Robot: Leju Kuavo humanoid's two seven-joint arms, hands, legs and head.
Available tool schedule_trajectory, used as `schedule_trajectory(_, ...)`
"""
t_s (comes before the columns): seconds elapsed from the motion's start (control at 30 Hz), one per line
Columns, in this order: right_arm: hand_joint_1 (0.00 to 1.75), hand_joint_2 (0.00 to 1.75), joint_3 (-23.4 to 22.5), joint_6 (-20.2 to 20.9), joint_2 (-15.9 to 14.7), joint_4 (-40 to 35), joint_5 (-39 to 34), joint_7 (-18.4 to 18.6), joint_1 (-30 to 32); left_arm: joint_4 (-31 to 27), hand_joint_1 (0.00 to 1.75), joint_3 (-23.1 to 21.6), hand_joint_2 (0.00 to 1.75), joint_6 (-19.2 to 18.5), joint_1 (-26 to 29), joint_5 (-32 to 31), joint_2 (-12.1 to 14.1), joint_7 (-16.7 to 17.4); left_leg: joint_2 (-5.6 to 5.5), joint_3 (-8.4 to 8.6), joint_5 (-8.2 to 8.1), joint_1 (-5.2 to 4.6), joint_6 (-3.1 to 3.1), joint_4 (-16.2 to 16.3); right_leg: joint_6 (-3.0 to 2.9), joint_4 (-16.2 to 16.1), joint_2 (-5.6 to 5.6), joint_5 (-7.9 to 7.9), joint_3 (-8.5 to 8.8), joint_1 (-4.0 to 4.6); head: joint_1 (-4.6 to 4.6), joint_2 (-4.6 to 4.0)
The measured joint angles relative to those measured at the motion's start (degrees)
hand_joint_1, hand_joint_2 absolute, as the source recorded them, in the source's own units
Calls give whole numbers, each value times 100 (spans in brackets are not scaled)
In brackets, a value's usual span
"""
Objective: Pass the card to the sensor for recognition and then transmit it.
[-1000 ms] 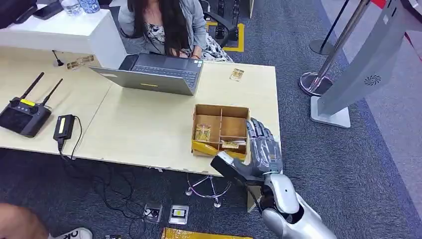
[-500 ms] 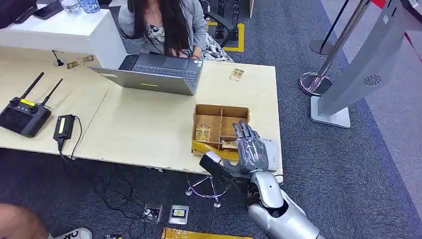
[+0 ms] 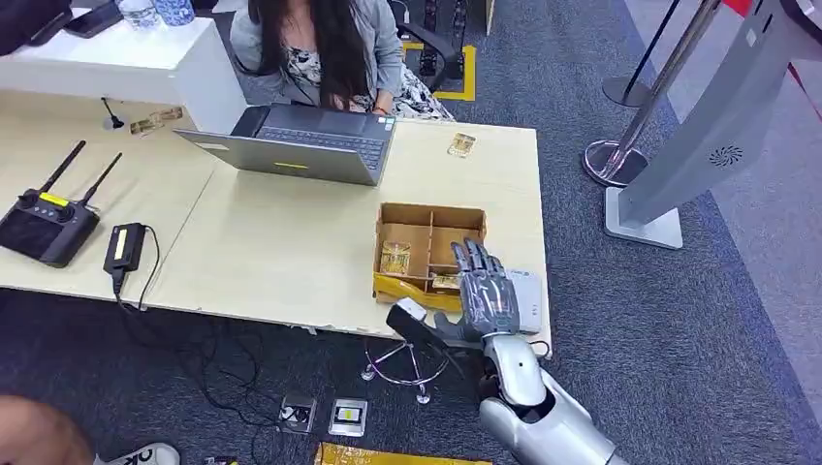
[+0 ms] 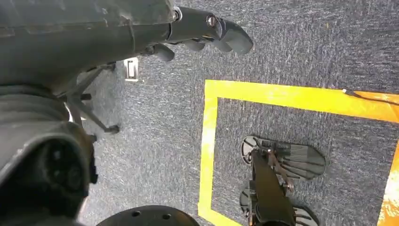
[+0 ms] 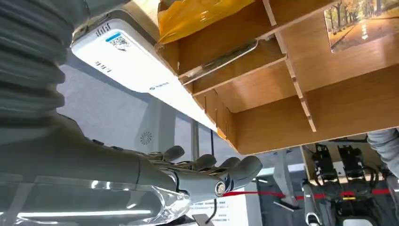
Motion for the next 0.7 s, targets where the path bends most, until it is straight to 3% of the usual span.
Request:
schedule_trajectory(0.43,0,175,0,-66,96,230,-20,-206,-3,0,0,0,0,-39,-1,-37,0,50,0,0,0,0,0,0,0,0,3,0,-1,0,0,0)
schedule_trajectory(0.47,115,175,0,-70,105,241,-20,-208,-3,0,0,0,0,-42,-1,-37,-2,50,0,0,0,0,0,0,0,0,2,0,-1,0,0,0)
schedule_trajectory(0.5,175,175,0,-72,107,251,-20,-210,-5,0,0,0,0,-42,-1,-37,-2,50,0,0,0,0,0,0,0,0,1,0,-1,0,0,0)
schedule_trajectory(0.57,175,175,0,-85,118,282,-20,-225,-7,0,0,0,0,-42,-1,-37,-2,50,0,0,0,0,0,0,0,0,1,0,-1,0,0,0)
schedule_trajectory(0.6,117,175,0,-92,127,291,-20,-234,-7,0,0,0,0,-44,-1,-39,-2,50,0,0,0,0,0,0,0,0,3,0,-1,0,0,0)
schedule_trajectory(0.63,0,175,0,-101,136,302,-20,-247,-8,0,0,0,0,-46,-2,-39,-2,50,0,0,0,0,0,0,0,0,3,0,-1,0,0,0)
schedule_trajectory(0.7,0,175,0,-120,138,332,-20,-269,-7,0,0,0,0,-57,-2,-44,-2,50,0,0,0,0,0,0,0,0,2,0,-1,0,0,0)
